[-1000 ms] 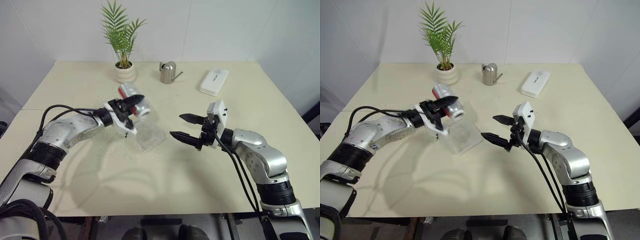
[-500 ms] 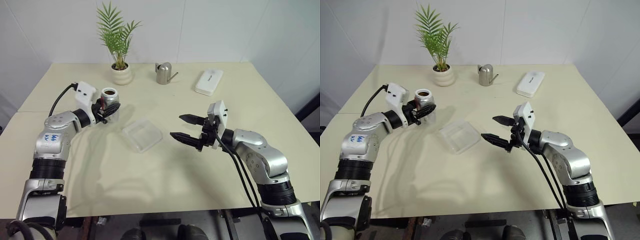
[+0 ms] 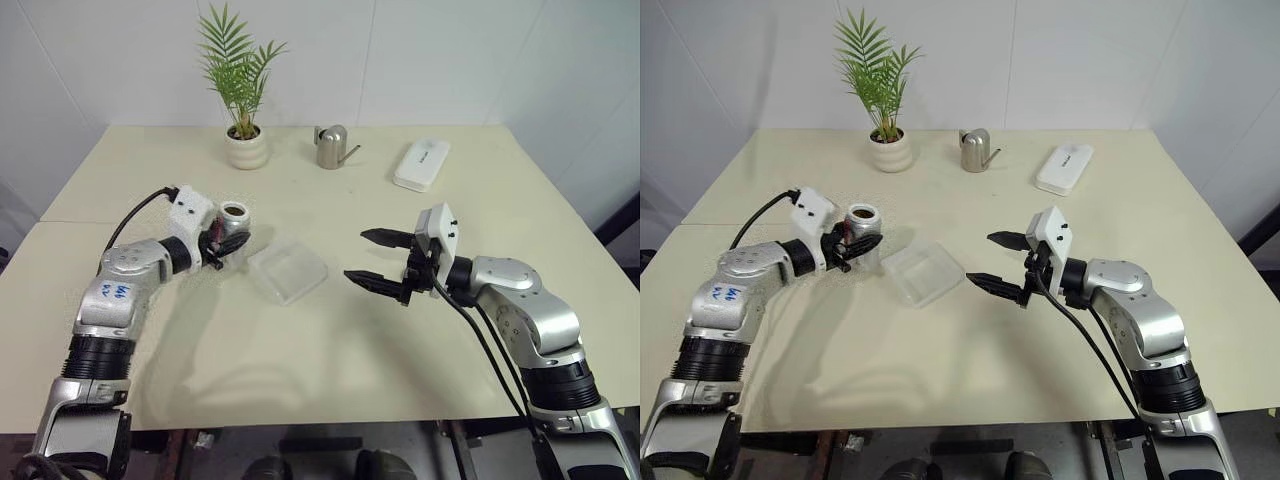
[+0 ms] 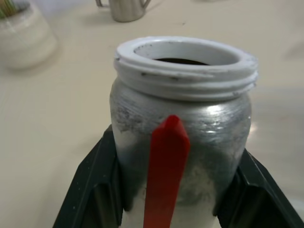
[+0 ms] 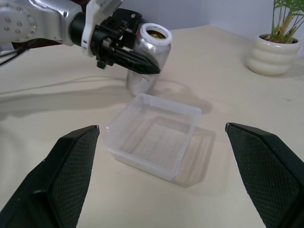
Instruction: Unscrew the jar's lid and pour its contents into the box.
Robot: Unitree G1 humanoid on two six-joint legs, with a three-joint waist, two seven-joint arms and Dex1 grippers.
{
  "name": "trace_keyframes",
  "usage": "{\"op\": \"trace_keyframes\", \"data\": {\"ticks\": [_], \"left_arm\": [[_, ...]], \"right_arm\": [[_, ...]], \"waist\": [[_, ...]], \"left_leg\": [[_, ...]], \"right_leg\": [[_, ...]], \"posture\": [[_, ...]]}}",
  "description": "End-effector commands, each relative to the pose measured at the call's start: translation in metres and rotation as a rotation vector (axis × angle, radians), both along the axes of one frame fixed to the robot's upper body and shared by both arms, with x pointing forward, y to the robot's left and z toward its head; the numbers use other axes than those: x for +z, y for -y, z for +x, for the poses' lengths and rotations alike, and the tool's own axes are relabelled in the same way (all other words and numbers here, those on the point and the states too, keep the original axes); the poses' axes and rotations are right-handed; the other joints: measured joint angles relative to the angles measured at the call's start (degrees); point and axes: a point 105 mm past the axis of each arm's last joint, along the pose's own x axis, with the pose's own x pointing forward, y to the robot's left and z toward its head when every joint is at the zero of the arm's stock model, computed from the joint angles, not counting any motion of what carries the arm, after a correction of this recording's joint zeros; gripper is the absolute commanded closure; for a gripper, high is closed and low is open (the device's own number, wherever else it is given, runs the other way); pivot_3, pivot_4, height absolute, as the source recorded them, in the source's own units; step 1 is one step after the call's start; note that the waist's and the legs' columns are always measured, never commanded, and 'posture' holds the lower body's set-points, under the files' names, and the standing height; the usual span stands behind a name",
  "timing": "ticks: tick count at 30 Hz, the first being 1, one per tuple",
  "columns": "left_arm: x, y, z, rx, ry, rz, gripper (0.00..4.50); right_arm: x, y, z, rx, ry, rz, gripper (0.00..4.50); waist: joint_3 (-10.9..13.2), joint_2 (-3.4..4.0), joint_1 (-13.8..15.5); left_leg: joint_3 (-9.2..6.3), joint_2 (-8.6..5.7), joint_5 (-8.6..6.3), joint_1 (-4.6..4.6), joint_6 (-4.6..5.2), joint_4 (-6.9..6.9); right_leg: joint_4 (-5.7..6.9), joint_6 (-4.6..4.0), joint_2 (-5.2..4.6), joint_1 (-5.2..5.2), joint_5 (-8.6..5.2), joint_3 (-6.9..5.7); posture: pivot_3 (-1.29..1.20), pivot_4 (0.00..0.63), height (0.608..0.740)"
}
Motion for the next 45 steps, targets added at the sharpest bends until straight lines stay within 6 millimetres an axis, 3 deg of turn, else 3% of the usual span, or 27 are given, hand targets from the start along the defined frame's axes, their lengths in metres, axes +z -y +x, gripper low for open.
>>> {"op": "trace_keyframes", "data": {"ticks": [1, 5, 10, 17, 21, 27, 31, 33, 35, 37, 39, 41, 45], "left_arm": [[0.055, 0.023, -0.004, -0.016, 0.586, 0.662, 2.59], [0.050, 0.056, -0.014, -0.178, 0.951, 1.148, 2.59], [0.039, 0.067, -0.006, -0.272, 1.165, 1.423, 2.59], [0.049, 0.080, 0.007, -0.294, 1.331, 1.518, 2.59], [0.052, 0.088, -0.004, -0.328, 1.377, 1.452, 2.59], [0.048, 0.076, -0.018, -0.387, 1.304, 1.366, 2.59], [0.058, 0.055, -0.017, -0.296, 1.158, 1.195, 2.59], [0.071, 0.029, -0.008, -0.127, 0.979, 0.955, 2.59], [0.068, 0.009, 0.001, -0.022, 0.754, 0.670, 2.59], [0.058, -0.004, 0.007, 0.044, 0.556, 0.428, 2.59], [0.046, -0.019, 0.011, 0.136, 0.354, 0.075, 2.59], [0.038, -0.029, 0.009, 0.192, 0.249, -0.179, 2.59], [0.015, -0.063, 0.005, 0.369, 0.106, -0.477, 2.59]], "right_arm": [[0.005, 0.000, -0.002, 0.006, 0.032, 0.011, 0.02], [0.005, -0.002, -0.001, 0.006, 0.030, 0.023, 0.02], [0.006, -0.006, 0.000, 0.008, 0.028, 0.041, 0.02], [0.009, -0.009, 0.001, 0.010, 0.027, 0.071, 0.02], [0.009, -0.010, 0.000, 0.008, 0.024, 0.080, 0.02], [0.008, -0.006, -0.001, 0.000, 0.016, 0.085, 0.02], [0.007, -0.005, -0.001, -0.001, 0.014, 0.086, 0.02], [0.007, -0.005, -0.001, 0.002, 0.012, 0.084, 0.02], [0.006, -0.004, -0.001, 0.004, 0.011, 0.079, 0.02], [0.005, -0.003, -0.001, 0.007, 0.012, 0.070, 0.02], [0.004, -0.002, -0.002, 0.008, 0.015, 0.055, 0.02], [0.004, -0.001, -0.002, 0.010, 0.019, 0.043, 0.02], [0.004, 0.000, -0.002, 0.014, 0.024, 0.028, 0.02]], "waist": [[0.01, -0.02, 0.02], [0.01, -0.02, 0.24], [0.01, -0.02, 0.23], [0.01, -0.03, 0.22], [0.01, -0.03, 0.07], [0.01, -0.03, -0.05], [0.01, -0.03, 0.02], [0.01, -0.03, 0.02], [0.00, -0.03, 0.06], [0.00, -0.03, 0.06], [0.00, -0.03, -0.02], [0.00, -0.05, -0.08], [-0.01, -0.07, -0.26]], "left_leg": [[0.01, 0.00, 0.00, 0.00, 0.00, -0.04], [0.10, -0.01, -0.04, -0.03, 0.07, -0.17], [0.22, -0.02, -0.12, -0.08, 0.18, -0.21], [0.29, 0.00, -0.10, -0.50, 0.20, 0.00], [0.26, 0.01, -0.10, -0.52, 0.21, 0.00], [0.19, 0.02, -0.10, -0.54, 0.20, 0.05], [0.16, 0.05, -0.08, -0.52, 0.21, 0.12], [0.15, 0.05, -0.06, -0.51, 0.23, 0.16], [0.09, 0.05, -0.05, -0.49, 0.25, 0.21], [0.06, 0.06, -0.05, -0.47, 0.25, 0.27], [0.06, 0.03, -0.05, -0.46, 0.26, 0.30], [0.04, 0.01, -0.04, -0.44, 0.27, 0.33], [0.03, 0.01, -0.03, -0.44, 0.25, 0.34]], "right_leg": [[-0.03, 0.00, 0.00, -0.02, 0.02, 0.01], [-0.16, 0.05, -0.04, -0.06, 0.07, 0.01], [-0.16, 0.07, -0.07, -0.17, 0.08, -0.01], [-0.13, 0.09, -0.07, -0.39, 0.09, -0.20], [-0.13, 0.10, -0.09, -0.40, 0.10, -0.22], [-0.11, 0.10, -0.12, -0.41, 0.10, -0.27], [-0.07, 0.10, -0.14, -0.40, 0.10, -0.28], [-0.05, 0.11, -0.17, -0.40, 0.11, -0.27], [0.00, 0.12, -0.19, -0.38, 0.11, -0.25], [0.02, 0.13, -0.19, -0.33, 0.12, -0.26], [-0.02, 0.18, -0.18, -0.29, 0.15, -0.27], [-0.01, 0.21, -0.17, -0.25, 0.18, -0.25], [-0.03, 0.22, -0.12, -0.25, 0.21, -0.25]], "posture": [[0.00, 0.150, 0.740], [0.00, 0.150, 0.740], [0.00, 0.150, 0.740], [0.00, 0.150, 0.740], [0.00, 0.150, 0.740], [0.00, 0.150, 0.740], [0.00, 0.150, 0.740], [0.00, 0.150, 0.740], [0.00, 0.150, 0.740], [0.00, 0.150, 0.740], [0.00, 0.150, 0.740], [0.00, 0.150, 0.740], [0.00, 0.150, 0.740]]}}
